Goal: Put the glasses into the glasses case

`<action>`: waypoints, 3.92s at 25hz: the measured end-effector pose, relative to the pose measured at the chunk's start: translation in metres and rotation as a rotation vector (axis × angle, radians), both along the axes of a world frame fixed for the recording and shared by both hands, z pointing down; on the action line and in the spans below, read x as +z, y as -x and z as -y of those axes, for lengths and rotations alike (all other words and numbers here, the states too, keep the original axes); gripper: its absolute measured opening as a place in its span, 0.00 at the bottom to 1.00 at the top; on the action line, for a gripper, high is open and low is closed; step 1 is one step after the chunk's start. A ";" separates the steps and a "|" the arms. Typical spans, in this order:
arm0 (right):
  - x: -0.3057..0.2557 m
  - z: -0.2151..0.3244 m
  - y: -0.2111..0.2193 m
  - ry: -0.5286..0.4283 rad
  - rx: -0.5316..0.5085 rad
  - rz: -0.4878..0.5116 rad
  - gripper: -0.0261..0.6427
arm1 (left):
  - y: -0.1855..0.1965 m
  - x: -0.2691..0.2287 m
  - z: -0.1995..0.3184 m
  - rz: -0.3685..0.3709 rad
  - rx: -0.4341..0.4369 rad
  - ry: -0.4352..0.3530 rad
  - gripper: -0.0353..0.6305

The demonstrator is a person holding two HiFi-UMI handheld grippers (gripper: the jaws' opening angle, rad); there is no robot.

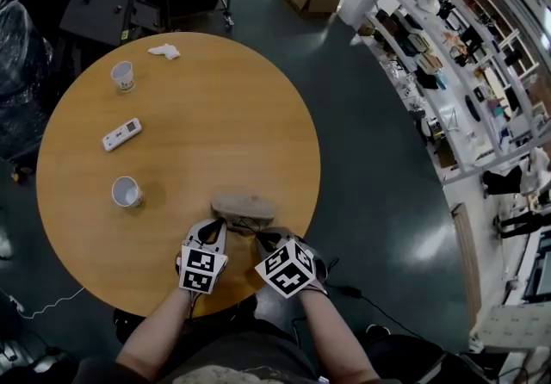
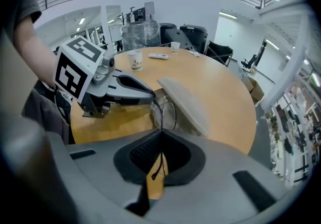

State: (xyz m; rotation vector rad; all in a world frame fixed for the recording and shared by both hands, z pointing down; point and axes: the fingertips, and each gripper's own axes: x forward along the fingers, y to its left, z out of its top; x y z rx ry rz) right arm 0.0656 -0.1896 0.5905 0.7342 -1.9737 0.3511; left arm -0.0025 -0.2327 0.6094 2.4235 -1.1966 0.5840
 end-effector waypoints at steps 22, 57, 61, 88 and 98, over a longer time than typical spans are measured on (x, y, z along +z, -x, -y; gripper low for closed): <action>0.009 0.051 0.036 -0.226 -0.277 -0.249 0.02 | -0.004 0.004 0.000 0.009 0.005 0.008 0.06; 0.037 0.060 0.041 -0.164 -0.314 -0.190 0.09 | -0.003 0.001 0.003 -0.019 0.021 0.008 0.06; 0.032 0.057 0.036 -0.191 -0.311 -0.192 0.12 | -0.003 0.002 0.004 -0.020 0.021 0.011 0.06; -0.097 -0.081 -0.086 -0.473 0.280 0.393 0.08 | 0.019 -0.059 -0.060 -0.117 -0.181 -0.150 0.06; -0.116 -0.117 -0.118 -0.508 0.301 0.505 0.02 | 0.012 -0.139 -0.115 -0.225 -0.263 -0.285 0.06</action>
